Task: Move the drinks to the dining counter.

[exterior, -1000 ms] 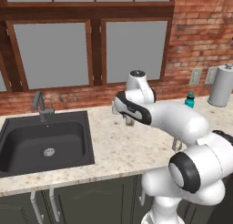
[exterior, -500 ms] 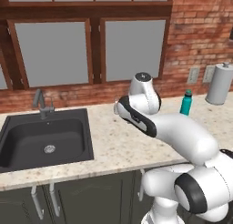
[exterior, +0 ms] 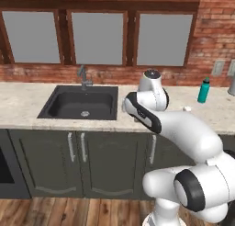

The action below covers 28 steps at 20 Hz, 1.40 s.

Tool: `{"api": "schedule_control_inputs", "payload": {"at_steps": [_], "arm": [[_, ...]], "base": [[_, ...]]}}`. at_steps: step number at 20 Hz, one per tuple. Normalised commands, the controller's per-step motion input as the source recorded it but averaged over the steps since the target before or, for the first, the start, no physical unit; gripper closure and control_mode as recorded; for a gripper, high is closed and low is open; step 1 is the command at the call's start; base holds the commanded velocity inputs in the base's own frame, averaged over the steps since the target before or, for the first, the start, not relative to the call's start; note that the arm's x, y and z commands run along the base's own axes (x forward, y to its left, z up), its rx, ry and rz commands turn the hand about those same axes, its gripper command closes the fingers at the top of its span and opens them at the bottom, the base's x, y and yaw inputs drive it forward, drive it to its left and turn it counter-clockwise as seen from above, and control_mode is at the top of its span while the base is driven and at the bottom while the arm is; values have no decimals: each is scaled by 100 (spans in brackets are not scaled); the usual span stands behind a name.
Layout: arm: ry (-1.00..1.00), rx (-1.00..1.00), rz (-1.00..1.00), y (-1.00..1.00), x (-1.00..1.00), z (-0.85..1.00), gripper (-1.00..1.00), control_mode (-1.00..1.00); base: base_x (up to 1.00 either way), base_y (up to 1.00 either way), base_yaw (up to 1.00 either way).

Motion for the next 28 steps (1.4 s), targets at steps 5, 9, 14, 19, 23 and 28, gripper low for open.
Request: {"api": "schedule_control_inputs", "payload": {"at_steps": [5,9,14,19,23,28], "arm": [[0,0,0,0,0,0,100,100],[0,0,0,0,0,0,100,100],[0,0,0,0,0,0,100,100],[0,0,0,0,0,0,100,100],[0,0,0,0,0,0,100,100],[0,0,0,0,0,0,100,100]], "base": [[-11,11,88],[0,0,95],[0,0,96],[0,0,93],[0,0,90],[20,-1,82]]}}
